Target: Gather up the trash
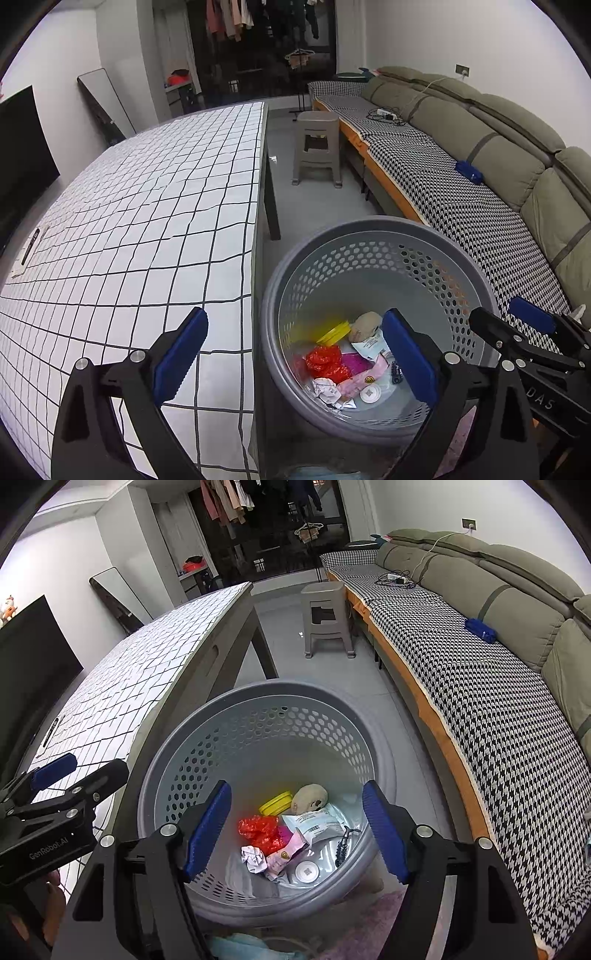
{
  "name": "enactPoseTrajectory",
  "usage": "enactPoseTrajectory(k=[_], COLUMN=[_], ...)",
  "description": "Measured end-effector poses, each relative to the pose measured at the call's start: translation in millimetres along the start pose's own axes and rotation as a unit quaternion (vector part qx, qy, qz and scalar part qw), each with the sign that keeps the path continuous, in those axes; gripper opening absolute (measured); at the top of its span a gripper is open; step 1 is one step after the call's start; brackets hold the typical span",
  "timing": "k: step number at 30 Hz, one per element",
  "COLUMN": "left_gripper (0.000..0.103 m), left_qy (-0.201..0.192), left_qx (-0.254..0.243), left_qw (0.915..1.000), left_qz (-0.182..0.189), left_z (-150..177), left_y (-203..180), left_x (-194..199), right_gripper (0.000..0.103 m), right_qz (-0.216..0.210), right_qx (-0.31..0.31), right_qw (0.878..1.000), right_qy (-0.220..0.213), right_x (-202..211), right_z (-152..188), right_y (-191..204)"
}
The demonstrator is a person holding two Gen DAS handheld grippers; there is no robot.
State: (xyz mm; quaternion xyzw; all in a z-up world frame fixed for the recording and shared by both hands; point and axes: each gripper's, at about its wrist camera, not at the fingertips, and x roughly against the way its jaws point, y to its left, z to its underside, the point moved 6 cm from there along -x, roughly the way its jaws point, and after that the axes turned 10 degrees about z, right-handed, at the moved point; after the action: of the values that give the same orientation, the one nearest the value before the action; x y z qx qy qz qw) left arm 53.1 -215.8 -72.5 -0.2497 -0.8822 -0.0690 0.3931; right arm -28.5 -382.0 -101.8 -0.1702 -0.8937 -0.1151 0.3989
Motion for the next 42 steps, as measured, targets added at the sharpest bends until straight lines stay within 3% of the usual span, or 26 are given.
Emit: enactPoseTrajectory(k=[42], left_gripper=[0.097], left_qy=[0.008], left_qx=[0.008], left_qw=[0.9999], left_qz=[-0.011], left_z=[1.9], left_y=[2.7], left_x=[-2.3], right_gripper=[0.071], right_qz=[-0.001], right_qx=[0.011], right_qw=[1.000], right_qy=[0.005], right_x=[-3.3], right_z=[2.5], right_y=[7.9])
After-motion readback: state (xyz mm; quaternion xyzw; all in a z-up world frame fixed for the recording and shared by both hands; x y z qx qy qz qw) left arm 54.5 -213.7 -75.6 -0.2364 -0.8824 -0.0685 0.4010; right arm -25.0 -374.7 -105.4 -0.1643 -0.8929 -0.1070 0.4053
